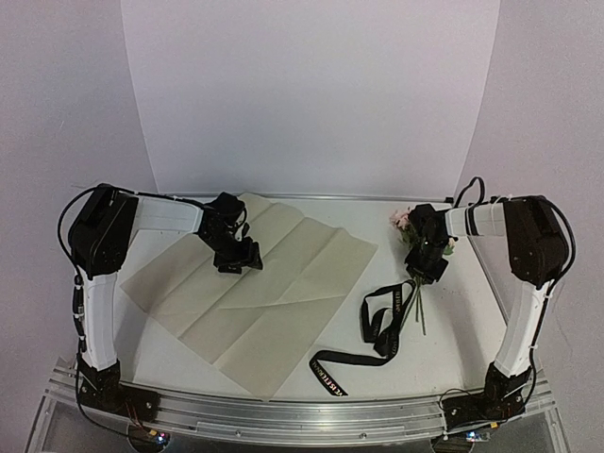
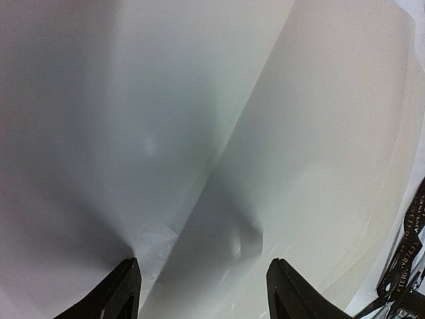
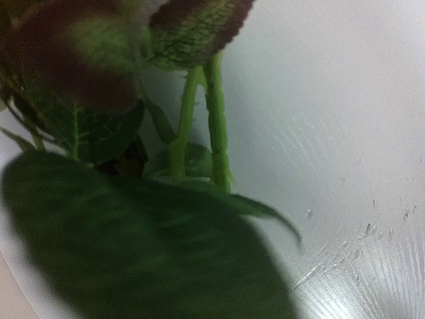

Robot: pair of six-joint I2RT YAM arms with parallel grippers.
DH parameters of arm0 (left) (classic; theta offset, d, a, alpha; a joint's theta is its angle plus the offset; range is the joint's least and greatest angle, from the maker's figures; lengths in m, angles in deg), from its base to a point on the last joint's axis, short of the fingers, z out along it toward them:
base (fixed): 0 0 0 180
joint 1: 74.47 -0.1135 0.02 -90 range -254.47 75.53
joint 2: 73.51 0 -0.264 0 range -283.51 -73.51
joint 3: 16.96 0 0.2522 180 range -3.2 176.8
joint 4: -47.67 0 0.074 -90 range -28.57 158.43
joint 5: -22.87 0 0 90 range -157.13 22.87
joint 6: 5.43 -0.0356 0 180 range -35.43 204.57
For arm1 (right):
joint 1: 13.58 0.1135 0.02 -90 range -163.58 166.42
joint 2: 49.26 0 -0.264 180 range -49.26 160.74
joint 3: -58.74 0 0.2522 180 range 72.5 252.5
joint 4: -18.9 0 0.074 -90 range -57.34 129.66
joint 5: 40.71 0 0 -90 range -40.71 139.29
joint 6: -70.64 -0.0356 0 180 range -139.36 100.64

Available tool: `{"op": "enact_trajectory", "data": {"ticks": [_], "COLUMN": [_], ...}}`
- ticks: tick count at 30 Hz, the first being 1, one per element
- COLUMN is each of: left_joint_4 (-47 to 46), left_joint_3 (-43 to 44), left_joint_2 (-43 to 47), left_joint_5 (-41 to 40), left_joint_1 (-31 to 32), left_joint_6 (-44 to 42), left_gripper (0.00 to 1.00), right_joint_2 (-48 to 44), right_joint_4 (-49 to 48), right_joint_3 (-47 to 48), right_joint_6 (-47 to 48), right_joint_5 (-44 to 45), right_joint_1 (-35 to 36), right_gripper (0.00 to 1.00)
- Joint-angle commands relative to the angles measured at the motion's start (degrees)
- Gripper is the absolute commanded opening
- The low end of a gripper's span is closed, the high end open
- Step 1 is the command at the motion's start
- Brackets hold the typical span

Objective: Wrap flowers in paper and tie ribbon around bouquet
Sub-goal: Pick up the fake flower from the center of the board, then move the flattened wrapping paper to the center of the board.

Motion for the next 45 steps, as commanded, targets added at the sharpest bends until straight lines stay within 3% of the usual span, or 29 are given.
{"op": "enact_trajectory", "data": {"ticks": [1, 8, 21, 29, 36, 45], "left_joint_4": [0.3, 0.8, 1.3, 1.6, -0.2, -2.0], "left_joint_3": [2.1, 3.2, 4.6, 5.7, 2.1, 7.5], "left_joint_2": [1.8, 1.5, 1.7, 5.2, 9.1, -1.4], "left_joint_5": [0.8, 0.4, 0.5, 0.2, 1.2, 5.3], "left_joint_1": [-0.4, -0.4, -0.3, -0.4, -0.7, 1.9], "left_joint_6": [0.0, 0.1, 0.1, 1.2, 2.1, 0.4], "left_gripper": [0.68, 0.68, 0.68, 0.69, 0.70, 0.68], "right_joint_2": [-1.5, -4.7, -15.5, -20.0, -13.8, -5.8], "right_joint_4": [2.1, 2.7, 9.8, 13.0, 11.5, 5.6], "right_joint_3": [-2.0, -1.9, 1.0, 6.8, 16.8, 25.0], "right_joint_6": [1.4, 5.3, 13.2, 15.6, 15.8, 14.9], "right_joint_5": [2.5, 4.4, 10.9, 8.8, 6.7, 1.2], "right_joint_1": [0.2, 0.9, 2.8, 7.8, 16.3, 18.8], "right_gripper": [0.23, 0.00, 0.00, 0.00, 0.00, 0.00]}}
